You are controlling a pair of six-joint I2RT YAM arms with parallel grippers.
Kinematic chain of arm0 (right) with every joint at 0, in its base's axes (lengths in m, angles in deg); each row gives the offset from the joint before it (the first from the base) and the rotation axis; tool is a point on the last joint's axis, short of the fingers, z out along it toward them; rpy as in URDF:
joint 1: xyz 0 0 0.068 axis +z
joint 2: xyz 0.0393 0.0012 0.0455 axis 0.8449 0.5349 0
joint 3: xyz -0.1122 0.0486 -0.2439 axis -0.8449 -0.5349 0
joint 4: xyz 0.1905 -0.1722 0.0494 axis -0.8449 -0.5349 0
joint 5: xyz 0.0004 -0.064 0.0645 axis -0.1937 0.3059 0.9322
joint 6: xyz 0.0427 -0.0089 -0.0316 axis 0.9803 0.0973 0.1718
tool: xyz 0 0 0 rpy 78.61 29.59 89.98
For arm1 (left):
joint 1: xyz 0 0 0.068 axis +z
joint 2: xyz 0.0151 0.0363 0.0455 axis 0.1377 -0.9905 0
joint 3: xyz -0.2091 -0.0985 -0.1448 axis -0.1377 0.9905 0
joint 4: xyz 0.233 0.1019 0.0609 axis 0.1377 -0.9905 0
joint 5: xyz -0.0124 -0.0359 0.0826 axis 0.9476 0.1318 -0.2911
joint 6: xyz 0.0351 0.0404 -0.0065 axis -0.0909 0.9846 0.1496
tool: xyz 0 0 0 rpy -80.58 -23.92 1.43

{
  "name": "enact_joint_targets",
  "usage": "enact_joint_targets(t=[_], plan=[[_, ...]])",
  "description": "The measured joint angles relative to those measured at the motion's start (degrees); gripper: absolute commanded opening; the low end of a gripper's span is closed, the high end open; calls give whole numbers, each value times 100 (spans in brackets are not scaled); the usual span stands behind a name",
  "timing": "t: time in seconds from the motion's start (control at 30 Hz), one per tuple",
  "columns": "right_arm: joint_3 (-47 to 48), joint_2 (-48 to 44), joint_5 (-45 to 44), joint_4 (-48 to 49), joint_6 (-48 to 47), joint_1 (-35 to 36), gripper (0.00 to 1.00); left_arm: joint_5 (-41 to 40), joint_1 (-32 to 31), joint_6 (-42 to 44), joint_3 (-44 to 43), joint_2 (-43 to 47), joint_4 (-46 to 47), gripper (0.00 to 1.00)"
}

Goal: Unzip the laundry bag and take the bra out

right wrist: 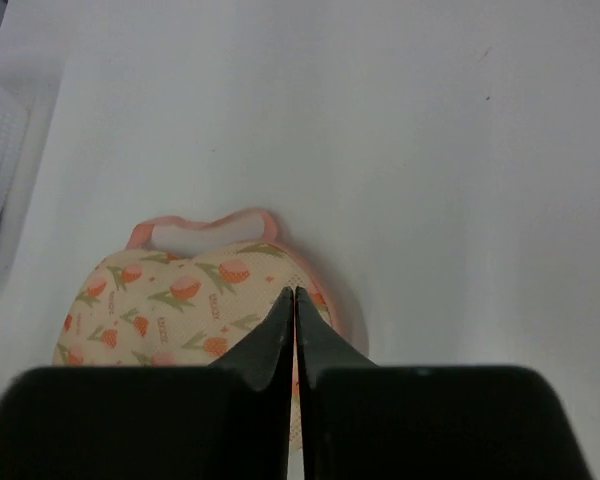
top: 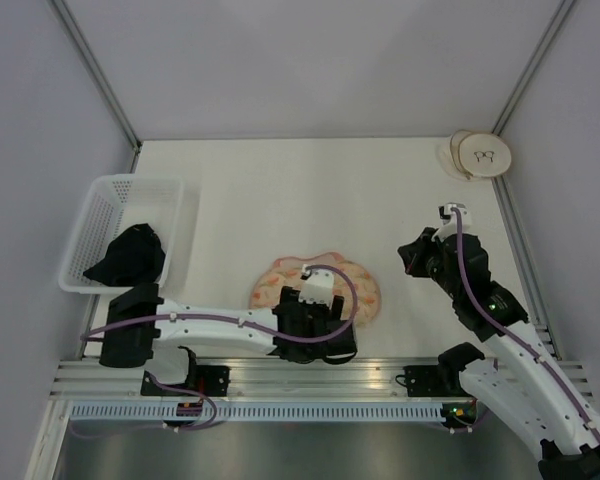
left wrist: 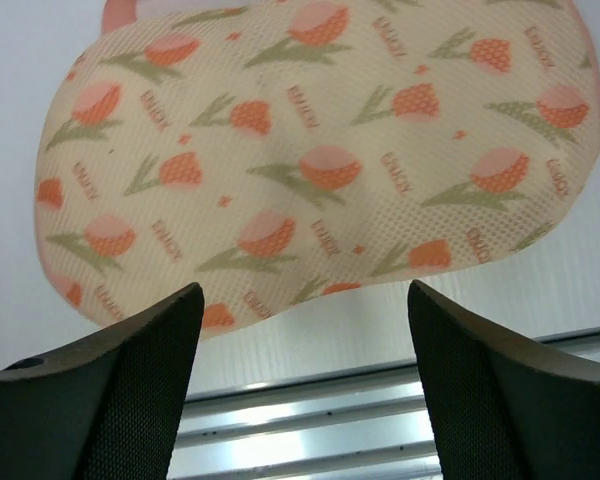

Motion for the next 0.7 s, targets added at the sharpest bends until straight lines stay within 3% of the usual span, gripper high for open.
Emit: enact_joint_targets(t=[0.03,0.07,0.13,0.17,0.27,0.5,0.7], plan=[[-50,90,103,61,39,2,1,46,7,-341,212,254,9,76],[-129,210,251,157,61,0,1,61,7,-667,455,527,13,58],[-302,450,533,293,74,2,0,81,7,-1228,927,1005,13,41],[-424,597,710,426,94,2,0,76,7,-1504,1191,1233,76,25],[-743,1001,1187,772,168,2,0,15,37,-2181,1963,1847,186,2],[-1023,2015,1934,1519,330,122,0,-243,402,-3075,2973,2210,682,2],[-1117,2520,1980,1897,396,442,1,-444,721,-3171,3281,2065,1513,2]])
